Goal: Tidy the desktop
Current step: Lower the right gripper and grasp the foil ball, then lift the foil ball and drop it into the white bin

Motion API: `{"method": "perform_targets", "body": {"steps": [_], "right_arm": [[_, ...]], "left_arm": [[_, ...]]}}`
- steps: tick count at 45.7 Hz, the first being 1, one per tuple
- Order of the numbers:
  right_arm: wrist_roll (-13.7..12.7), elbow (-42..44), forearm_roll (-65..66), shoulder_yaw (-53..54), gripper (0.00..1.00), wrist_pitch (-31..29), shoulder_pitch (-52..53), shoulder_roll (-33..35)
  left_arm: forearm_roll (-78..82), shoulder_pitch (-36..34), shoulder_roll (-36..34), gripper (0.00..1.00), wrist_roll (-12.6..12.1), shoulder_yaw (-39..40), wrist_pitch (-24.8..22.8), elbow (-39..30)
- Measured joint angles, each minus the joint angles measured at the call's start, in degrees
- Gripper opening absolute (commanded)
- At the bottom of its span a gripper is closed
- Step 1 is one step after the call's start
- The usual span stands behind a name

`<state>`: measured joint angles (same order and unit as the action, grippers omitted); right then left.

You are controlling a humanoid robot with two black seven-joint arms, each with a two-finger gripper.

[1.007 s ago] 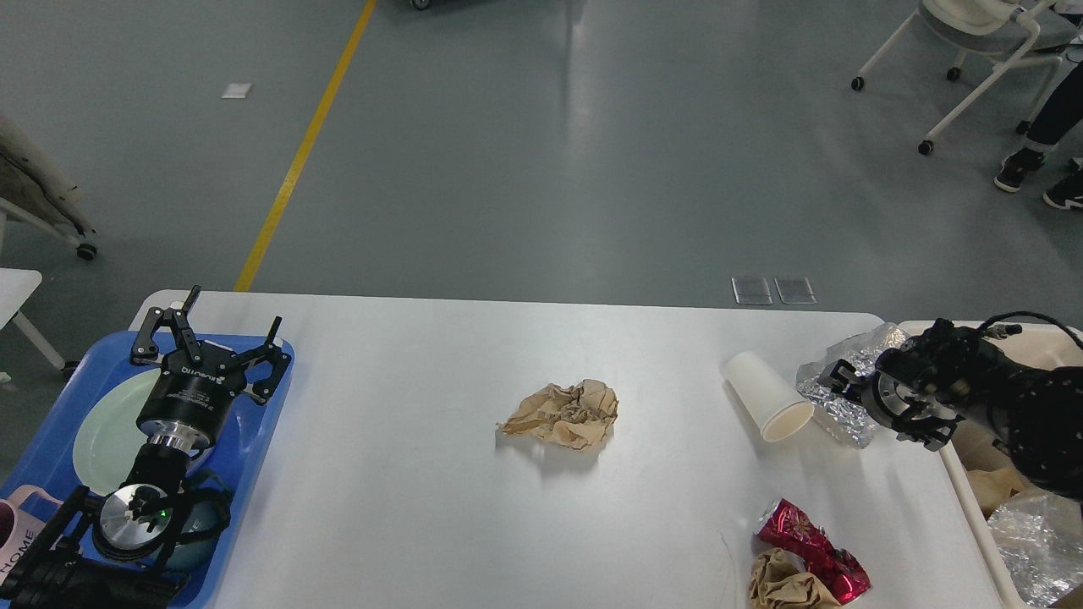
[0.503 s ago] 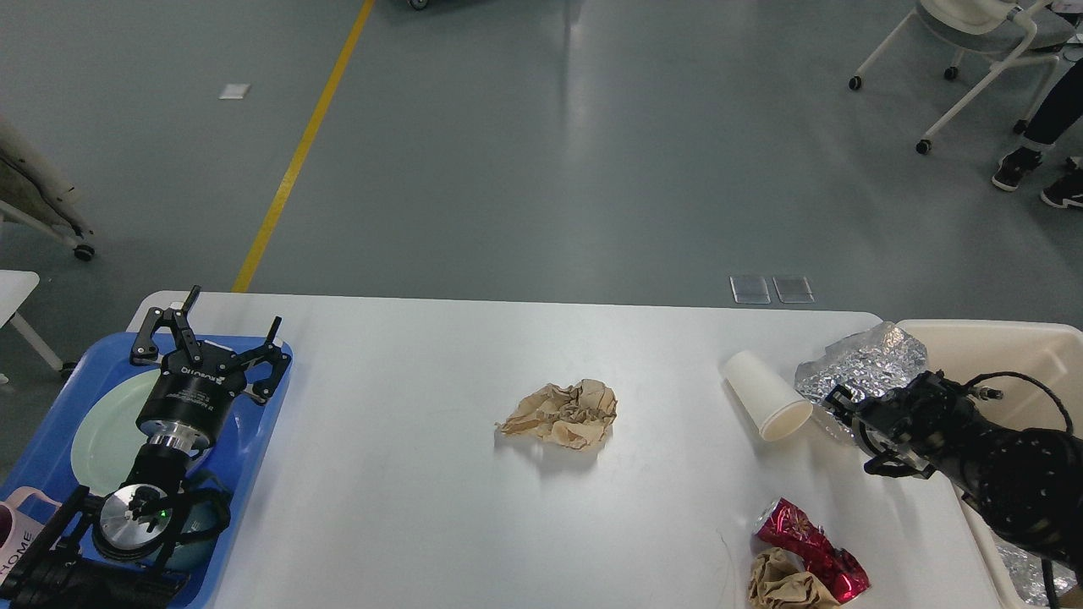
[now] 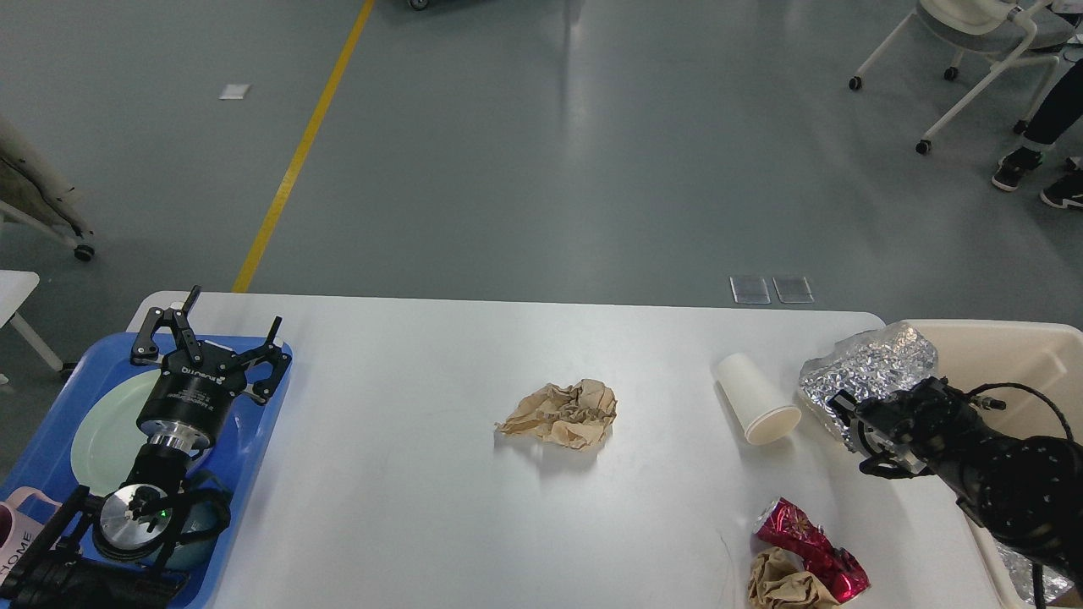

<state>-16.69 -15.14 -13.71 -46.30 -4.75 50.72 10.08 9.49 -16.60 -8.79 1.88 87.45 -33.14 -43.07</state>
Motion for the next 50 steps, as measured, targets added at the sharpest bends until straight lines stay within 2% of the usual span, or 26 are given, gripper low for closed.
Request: {"method": "perform_targets", "body": {"steps": [11,14,19,28,37,43,50], "right_arm": [[-0.4,-0.8,0.0,0.4,0.0,-1.2,0.6,0.8],[-1.4,-1.4,0.1,0.4,0.0,-2.4,1.8,1.4],[-3.6,-3.3,0.7,0.0,0.0,-7.4,5.9,4.8],[-4.8,-8.5,5.9,-4.6,0.0,-17.1,18.0,8.9],[-5.0,-26.8,9.4,-15.2,0.0,-23.3,37.1,12.9],[-4.6,-42.6,9.4,-23.7,0.0,-24.2,51.2,14.4],[-4.4,-57.2,9.1,-30.1,0.0,-24.0,61.3,16.9]], "left_arm": [[0.0,0.0,0.0,0.97,0.0,0.0,0.0,0.0],[0.0,0.0,0.0,0.97,0.0,0.0,0.0,0.0],[0.0,0.0,0.0,0.97,0.0,0.0,0.0,0.0],[0.0,0.0,0.0,0.97,0.0,0.0,0.0,0.0],[0.0,0.0,0.0,0.97,0.0,0.0,0.0,0.0],[0.0,0.0,0.0,0.97,0.0,0.0,0.0,0.0],[0.0,0.0,0.0,0.97,0.0,0.0,0.0,0.0]]}}
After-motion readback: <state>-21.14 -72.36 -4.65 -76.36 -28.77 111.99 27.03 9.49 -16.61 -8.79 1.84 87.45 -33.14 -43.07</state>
